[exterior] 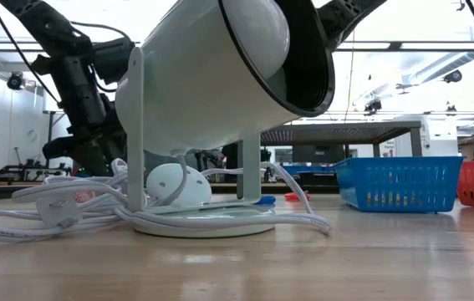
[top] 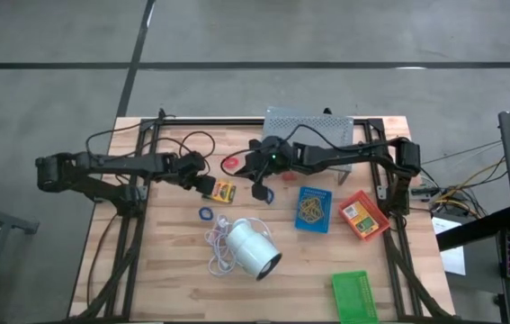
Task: Pick & Place Office Desk Supplies
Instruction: Put the yellow box of crayons into the orange bin
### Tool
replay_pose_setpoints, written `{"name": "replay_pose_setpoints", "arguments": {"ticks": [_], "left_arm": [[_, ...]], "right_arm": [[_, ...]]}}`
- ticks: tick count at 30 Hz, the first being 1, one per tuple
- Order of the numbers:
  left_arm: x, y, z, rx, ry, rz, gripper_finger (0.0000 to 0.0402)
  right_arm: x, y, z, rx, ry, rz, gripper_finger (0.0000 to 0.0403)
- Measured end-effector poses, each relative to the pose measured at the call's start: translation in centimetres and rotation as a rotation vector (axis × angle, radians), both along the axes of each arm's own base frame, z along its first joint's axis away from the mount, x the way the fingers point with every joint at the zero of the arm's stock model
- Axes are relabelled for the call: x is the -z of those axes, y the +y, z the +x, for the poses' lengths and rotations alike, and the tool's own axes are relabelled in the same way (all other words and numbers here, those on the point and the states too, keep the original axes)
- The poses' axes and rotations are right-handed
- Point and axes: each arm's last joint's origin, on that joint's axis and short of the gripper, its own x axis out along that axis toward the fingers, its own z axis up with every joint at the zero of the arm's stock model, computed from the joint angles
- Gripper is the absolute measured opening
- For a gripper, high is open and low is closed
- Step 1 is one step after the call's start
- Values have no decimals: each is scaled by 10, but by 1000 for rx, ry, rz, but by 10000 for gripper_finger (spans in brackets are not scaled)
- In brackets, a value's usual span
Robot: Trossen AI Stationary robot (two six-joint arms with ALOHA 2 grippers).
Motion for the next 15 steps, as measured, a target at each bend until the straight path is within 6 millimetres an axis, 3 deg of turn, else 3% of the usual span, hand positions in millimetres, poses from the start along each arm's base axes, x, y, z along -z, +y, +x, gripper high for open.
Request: {"name": "replay_pose_setpoints", "arguments": {"ticks": [15], "left_arm": [[0, 1, -1, 7, -1, -13, 170]], "right_arm": [[23, 40, -7, 136, -200, 23, 8]]}}
